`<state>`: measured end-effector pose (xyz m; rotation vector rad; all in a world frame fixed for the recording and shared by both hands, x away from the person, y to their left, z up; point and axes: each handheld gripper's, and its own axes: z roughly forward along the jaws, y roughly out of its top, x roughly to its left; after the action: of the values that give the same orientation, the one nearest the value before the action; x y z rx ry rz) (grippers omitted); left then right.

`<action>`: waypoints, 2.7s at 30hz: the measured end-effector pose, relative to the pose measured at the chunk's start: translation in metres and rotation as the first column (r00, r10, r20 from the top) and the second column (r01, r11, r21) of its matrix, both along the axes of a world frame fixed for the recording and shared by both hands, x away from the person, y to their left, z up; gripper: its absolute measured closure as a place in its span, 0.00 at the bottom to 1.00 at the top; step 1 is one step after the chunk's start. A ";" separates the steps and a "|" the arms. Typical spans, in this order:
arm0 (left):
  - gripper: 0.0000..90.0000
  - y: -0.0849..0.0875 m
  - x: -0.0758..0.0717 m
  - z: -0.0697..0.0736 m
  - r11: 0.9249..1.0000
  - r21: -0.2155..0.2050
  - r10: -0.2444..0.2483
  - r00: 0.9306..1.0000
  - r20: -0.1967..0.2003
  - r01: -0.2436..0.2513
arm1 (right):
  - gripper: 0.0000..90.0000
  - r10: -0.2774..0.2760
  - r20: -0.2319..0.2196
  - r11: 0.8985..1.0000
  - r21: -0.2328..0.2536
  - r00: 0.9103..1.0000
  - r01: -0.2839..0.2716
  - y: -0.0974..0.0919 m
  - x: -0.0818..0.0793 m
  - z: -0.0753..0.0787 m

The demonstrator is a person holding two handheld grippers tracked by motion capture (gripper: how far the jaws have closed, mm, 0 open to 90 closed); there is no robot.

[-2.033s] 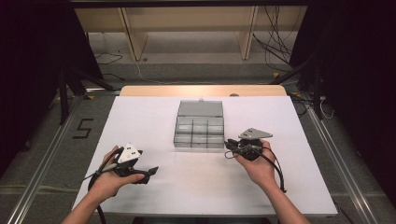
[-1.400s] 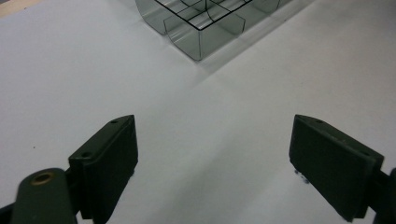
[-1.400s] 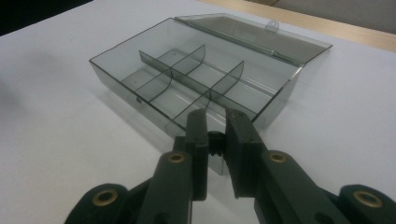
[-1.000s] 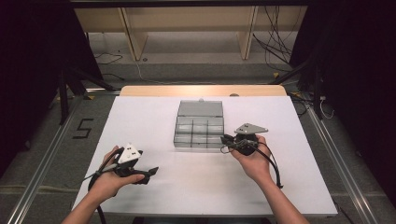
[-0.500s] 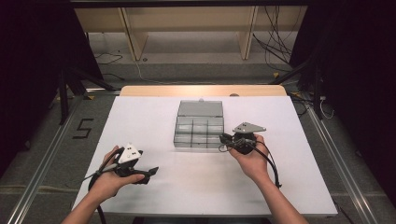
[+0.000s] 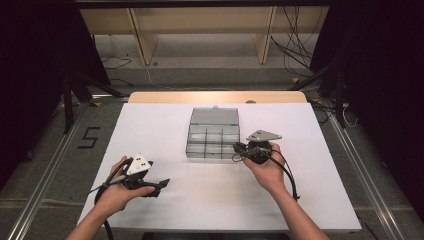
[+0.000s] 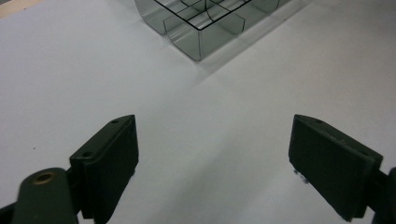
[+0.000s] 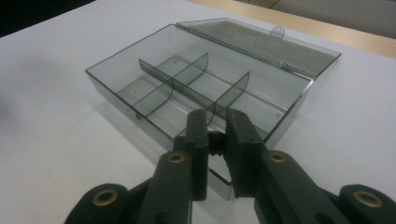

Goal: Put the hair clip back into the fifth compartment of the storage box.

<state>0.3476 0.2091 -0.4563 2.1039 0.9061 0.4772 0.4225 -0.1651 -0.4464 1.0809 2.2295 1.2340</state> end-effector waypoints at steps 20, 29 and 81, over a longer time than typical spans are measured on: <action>0.17 0.000 0.000 0.000 1.000 0.000 -0.004 1.000 -0.001 0.004 | 0.89 -0.006 -0.006 1.000 -0.014 1.000 0.005 0.007 0.007 0.001; 0.17 0.000 0.000 0.000 1.000 0.001 -0.004 1.000 -0.001 0.004 | 0.89 -0.008 -0.013 1.000 -0.016 1.000 0.008 0.009 0.010 -0.001; 0.17 0.000 0.000 0.000 1.000 -0.002 -0.004 1.000 0.000 0.004 | 0.89 0.006 -0.047 0.999 -0.041 0.999 -0.008 0.031 0.029 -0.003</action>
<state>0.3477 0.2093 -0.4565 2.1035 0.9019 0.4735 0.4514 -0.1339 -0.4490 1.0977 2.2852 1.1720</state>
